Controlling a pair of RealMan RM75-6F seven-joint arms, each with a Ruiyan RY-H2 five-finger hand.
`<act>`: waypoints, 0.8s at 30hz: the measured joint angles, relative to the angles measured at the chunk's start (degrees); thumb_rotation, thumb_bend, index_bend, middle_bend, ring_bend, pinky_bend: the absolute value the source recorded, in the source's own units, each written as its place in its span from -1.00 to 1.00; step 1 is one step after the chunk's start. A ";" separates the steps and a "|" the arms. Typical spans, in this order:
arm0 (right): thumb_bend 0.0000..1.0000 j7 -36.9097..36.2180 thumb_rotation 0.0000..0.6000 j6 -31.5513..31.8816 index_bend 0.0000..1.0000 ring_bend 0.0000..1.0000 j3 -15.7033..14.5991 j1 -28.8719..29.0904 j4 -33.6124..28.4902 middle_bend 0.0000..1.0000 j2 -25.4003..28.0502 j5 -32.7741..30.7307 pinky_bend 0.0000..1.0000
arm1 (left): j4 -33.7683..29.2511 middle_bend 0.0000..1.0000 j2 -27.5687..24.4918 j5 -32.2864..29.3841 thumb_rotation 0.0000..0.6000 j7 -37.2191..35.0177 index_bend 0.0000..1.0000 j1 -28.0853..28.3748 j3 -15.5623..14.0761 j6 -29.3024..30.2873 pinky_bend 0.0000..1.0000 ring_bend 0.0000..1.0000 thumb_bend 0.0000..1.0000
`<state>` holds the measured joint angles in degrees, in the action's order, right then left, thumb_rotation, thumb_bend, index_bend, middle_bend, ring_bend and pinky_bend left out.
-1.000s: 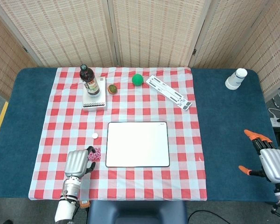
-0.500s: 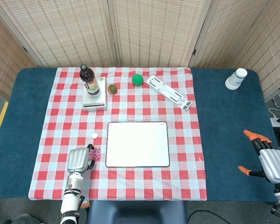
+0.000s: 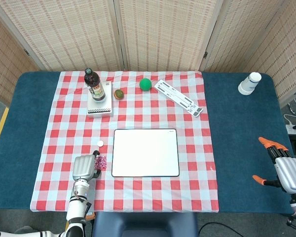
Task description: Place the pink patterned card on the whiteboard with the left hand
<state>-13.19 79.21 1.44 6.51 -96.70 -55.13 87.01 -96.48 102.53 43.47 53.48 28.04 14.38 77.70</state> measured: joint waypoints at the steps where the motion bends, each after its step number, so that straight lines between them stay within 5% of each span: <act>1: -1.00 -0.05 1.00 0.01 -0.88 -1.00 0.01 0.00 0.00 -0.81 0.01 0.00 -0.76 | 0.11 1.00 -0.06 -0.34 1.00 -0.07 -0.40 0.13 0.08 -0.06 0.91 1.00 -0.43; 24: -1.00 -0.46 1.00 0.56 -0.91 -1.00 0.17 -0.24 0.31 -0.81 -0.06 0.13 -0.75 | 1.58 1.00 -1.07 -5.85 1.00 -1.59 -0.39 3.27 -0.29 -0.96 0.91 1.00 -0.43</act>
<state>-13.66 79.77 1.61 6.27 -96.39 -55.19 87.15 -94.90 101.46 37.63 51.89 31.31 14.10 76.74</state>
